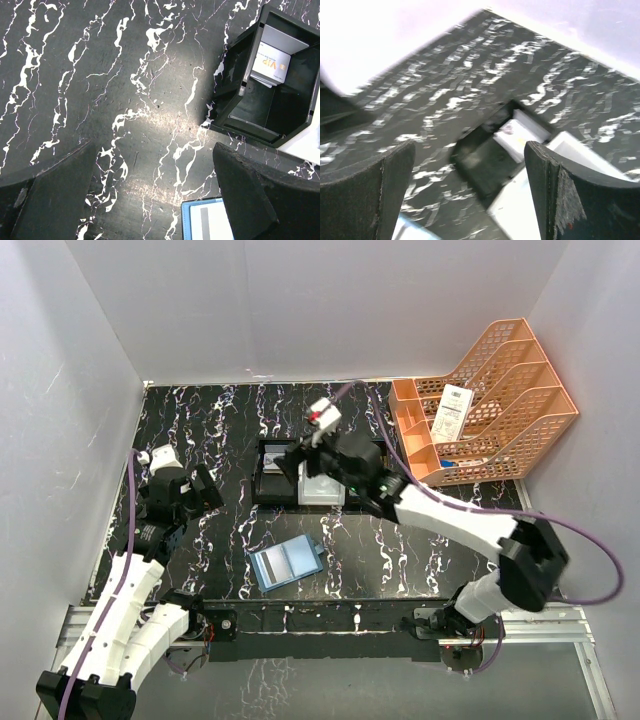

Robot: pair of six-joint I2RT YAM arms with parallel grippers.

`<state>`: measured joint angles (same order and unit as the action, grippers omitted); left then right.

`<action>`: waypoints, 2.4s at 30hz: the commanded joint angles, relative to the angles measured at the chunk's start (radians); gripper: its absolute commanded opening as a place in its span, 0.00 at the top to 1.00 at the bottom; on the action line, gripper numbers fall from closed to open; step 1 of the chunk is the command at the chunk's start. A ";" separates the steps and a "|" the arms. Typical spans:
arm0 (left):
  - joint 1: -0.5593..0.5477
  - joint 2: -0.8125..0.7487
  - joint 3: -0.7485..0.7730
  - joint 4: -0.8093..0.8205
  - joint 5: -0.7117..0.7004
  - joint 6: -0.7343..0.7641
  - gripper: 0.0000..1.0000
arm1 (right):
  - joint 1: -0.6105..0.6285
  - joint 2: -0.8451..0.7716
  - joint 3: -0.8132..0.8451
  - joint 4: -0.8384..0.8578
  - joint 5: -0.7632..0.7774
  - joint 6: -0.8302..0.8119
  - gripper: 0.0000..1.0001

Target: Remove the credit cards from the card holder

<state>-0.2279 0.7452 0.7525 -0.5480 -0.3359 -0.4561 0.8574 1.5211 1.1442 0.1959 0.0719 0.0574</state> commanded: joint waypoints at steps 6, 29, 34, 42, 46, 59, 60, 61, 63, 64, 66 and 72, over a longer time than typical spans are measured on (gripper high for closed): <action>0.006 0.042 0.002 0.019 0.029 0.017 0.01 | -0.002 -0.257 -0.363 0.140 -0.179 0.664 0.02; 0.005 0.204 -0.003 0.079 0.433 -0.006 0.01 | 0.098 -0.033 -0.450 0.151 -0.390 0.884 0.41; 0.000 0.375 0.097 0.061 0.695 -0.179 0.04 | 0.168 0.087 -0.373 0.124 -0.371 0.885 0.52; -0.019 0.140 -0.141 0.068 0.650 -0.341 0.05 | 0.208 0.184 -0.328 -0.014 -0.253 0.901 0.62; -0.032 0.081 -0.224 0.071 0.682 -0.383 0.08 | 0.207 0.172 -0.332 -0.048 -0.216 0.884 0.62; -0.158 0.089 -0.268 0.041 0.641 -0.413 0.16 | 0.207 0.173 -0.382 -0.066 -0.102 0.987 0.62; -0.169 0.088 -0.272 0.046 0.639 -0.419 0.17 | 0.207 0.171 -0.393 -0.058 -0.099 0.997 0.63; -0.181 0.086 -0.276 0.051 0.636 -0.425 0.19 | 0.207 0.170 -0.403 -0.053 -0.096 1.003 0.63; -0.204 0.091 -0.281 0.057 0.629 -0.434 0.23 | 0.208 0.165 -0.426 -0.028 -0.099 1.015 0.63; -0.216 0.095 -0.283 0.060 0.627 -0.437 0.26 | 0.207 0.164 -0.440 -0.010 -0.107 1.021 0.63; -0.235 0.104 -0.295 0.072 0.619 -0.451 0.31 | 0.206 0.166 -0.464 0.018 -0.116 1.035 0.63; -0.298 0.153 -0.313 0.136 0.602 -0.488 0.40 | 0.207 0.167 -0.540 0.131 -0.152 1.088 0.64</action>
<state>-0.4896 0.8734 0.4465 -0.4404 0.2810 -0.9108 1.0657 1.6863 0.6678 0.3233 -0.0875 1.1168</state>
